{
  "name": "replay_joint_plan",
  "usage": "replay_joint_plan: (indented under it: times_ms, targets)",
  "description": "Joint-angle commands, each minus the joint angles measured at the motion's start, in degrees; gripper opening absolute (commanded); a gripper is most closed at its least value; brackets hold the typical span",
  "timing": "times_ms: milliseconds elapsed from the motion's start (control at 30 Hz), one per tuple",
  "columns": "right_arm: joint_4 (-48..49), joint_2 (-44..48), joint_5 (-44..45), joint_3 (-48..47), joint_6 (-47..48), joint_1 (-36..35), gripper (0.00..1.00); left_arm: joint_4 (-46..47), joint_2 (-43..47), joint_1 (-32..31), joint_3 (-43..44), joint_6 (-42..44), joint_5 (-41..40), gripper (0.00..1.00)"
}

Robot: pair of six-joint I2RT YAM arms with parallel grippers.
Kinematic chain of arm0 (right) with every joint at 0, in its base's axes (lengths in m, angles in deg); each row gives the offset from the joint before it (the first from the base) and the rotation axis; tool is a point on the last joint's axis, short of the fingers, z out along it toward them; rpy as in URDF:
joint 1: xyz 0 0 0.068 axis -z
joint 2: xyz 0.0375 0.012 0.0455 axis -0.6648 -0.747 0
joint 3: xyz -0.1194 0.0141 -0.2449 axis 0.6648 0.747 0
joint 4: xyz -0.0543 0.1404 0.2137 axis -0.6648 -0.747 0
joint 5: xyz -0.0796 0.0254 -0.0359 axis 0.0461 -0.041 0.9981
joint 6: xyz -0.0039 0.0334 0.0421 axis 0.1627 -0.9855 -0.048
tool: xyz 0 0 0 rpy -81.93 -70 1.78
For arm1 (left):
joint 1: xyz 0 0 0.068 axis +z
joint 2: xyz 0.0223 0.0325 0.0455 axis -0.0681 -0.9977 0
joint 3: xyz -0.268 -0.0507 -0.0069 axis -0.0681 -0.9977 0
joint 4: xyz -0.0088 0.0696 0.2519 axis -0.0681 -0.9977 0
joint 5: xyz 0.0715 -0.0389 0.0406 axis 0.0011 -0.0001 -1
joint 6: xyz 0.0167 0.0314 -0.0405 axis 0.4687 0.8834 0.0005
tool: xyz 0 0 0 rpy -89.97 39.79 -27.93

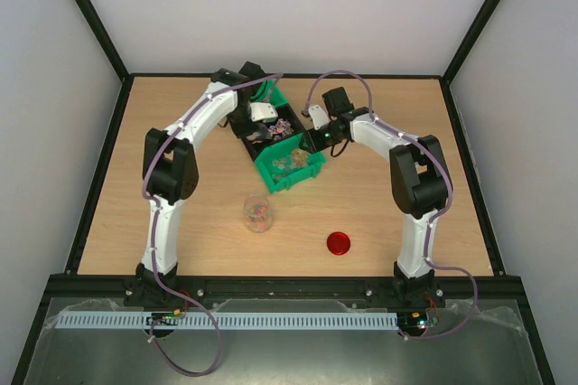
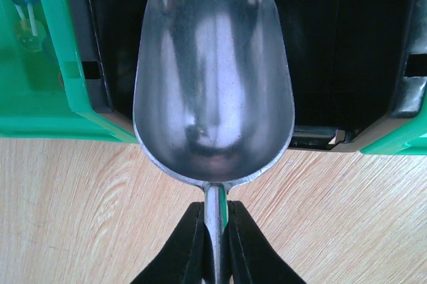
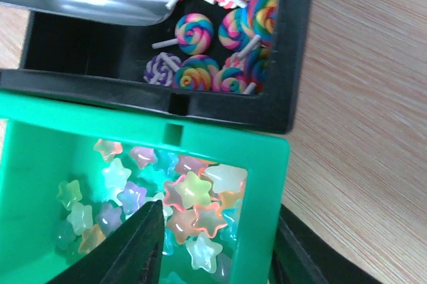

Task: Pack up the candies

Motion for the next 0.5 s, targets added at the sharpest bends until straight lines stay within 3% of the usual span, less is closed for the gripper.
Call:
replay_joint_plan:
  times_ms: [0,133,300,467]
  targets:
    - [1.9,1.0,0.5,1.7,1.1,-0.5,0.38,-0.5,-4.4,-0.7,0.3,-2.1,-1.2,0.02]
    - [2.0,1.1,0.2,1.6,1.1,-0.6,0.27,0.5,-5.1,-1.3,0.3,-3.3,0.9,0.02]
    - [2.6,1.7,0.0,2.1,1.1,-0.7,0.24,1.6,-6.0,-1.4,0.0,-4.3,3.6,0.02]
    - [3.8,2.4,0.3,3.1,1.6,-1.1,0.12,4.7,-6.2,-1.4,-2.0,-5.3,7.5,0.02]
